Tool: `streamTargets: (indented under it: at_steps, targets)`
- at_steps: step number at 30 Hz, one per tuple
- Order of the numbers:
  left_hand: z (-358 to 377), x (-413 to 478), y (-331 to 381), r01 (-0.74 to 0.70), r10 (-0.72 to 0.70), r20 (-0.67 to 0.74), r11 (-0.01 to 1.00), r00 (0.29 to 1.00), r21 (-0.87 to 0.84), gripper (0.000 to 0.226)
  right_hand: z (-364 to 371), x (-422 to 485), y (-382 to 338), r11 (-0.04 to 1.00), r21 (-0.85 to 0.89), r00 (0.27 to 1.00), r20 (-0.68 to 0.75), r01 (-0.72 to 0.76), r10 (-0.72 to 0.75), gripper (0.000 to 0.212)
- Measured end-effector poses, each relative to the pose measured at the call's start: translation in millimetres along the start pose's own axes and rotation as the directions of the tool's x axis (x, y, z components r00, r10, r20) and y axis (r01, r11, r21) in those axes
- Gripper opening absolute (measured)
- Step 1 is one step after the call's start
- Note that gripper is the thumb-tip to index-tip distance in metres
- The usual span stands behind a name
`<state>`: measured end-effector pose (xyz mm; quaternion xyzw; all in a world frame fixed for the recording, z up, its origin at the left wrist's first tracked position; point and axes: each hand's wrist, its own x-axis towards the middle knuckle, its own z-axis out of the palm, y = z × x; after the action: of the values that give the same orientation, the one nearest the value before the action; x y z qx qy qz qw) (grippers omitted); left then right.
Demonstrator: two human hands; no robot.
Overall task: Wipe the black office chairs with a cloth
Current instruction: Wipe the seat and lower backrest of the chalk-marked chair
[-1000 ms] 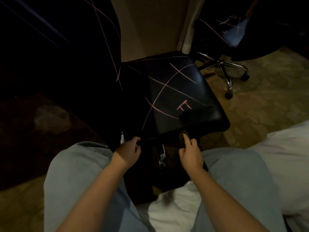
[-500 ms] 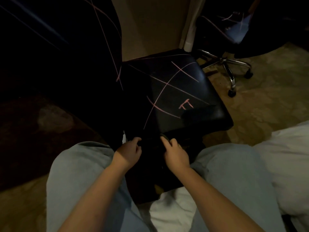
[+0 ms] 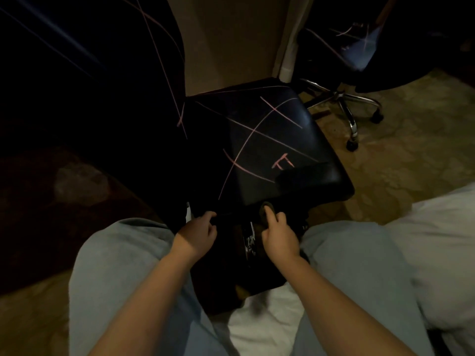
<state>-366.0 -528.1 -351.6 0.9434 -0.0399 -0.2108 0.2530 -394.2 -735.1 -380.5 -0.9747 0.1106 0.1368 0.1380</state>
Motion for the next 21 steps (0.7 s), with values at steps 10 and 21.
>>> streamTargets:
  at_steps: [10, 21]
  targets:
    - [1.0, -1.6, -3.1, 0.005, -0.006, 0.018, 1.0, 1.0, 0.008, 0.04, 12.0, -6.2, -22.7, 0.964, -0.061, 0.964, 0.076, 0.258, -0.254, 0.062]
    - [2.6, 1.6, 0.8, -0.011, 0.011, -0.009, 0.999, 1.0, -0.032, 0.04, -10.8, 17.6, 54.1, 0.985, 0.07, 0.98, -0.113, -0.159, 0.166, 0.061]
